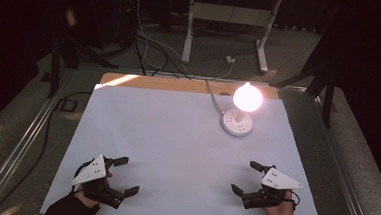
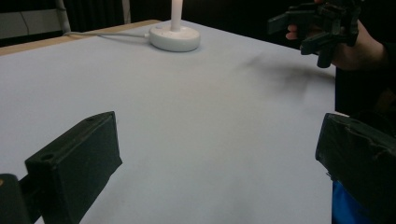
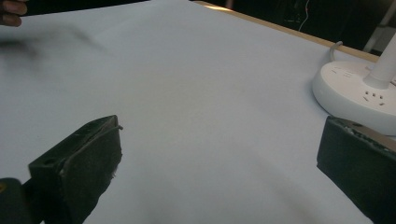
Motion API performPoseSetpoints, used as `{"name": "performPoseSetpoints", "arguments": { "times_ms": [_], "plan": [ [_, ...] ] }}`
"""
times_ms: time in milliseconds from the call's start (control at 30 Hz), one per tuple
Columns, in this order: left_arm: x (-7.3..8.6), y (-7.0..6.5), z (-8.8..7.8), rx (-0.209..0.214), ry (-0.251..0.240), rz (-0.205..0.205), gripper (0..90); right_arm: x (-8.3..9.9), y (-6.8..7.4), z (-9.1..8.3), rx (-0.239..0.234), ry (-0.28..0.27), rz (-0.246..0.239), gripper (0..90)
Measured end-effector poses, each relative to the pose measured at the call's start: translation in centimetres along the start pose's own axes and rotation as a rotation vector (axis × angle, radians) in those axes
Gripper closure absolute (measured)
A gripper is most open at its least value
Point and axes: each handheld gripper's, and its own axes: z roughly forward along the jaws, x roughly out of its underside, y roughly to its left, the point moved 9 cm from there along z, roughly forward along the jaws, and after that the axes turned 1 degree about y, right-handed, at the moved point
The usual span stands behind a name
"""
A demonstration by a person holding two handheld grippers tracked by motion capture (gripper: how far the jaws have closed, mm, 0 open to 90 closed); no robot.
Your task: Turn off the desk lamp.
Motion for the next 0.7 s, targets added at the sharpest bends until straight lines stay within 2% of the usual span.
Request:
{"name": "performPoseSetpoints", "arguments": {
  "times_ms": [233,500,633,700],
  "plan": [
    [-0.1,-0.2,0.0,0.011,-0.008,-0.002,0.6,0.0,0.2,0.0,-0.009,0.004,-0.006,0.0],
    [-0.3,-0.2,-0.1,0.007,-0.016,-0.004,0.6,-0.4,1.0,0.1,-0.052,0.005,-0.003,0.0],
    [-0.3,-0.1,-0.1,0.003,-0.019,-0.010,0.6,-0.6,1.4,0.3,-0.100,0.004,0.031,0.0],
    [-0.3,-0.1,-0.1,0.002,-0.022,-0.010,0.6,-1.0,1.5,0.2,-0.102,0.000,0.039,0.0]
  ]
}}
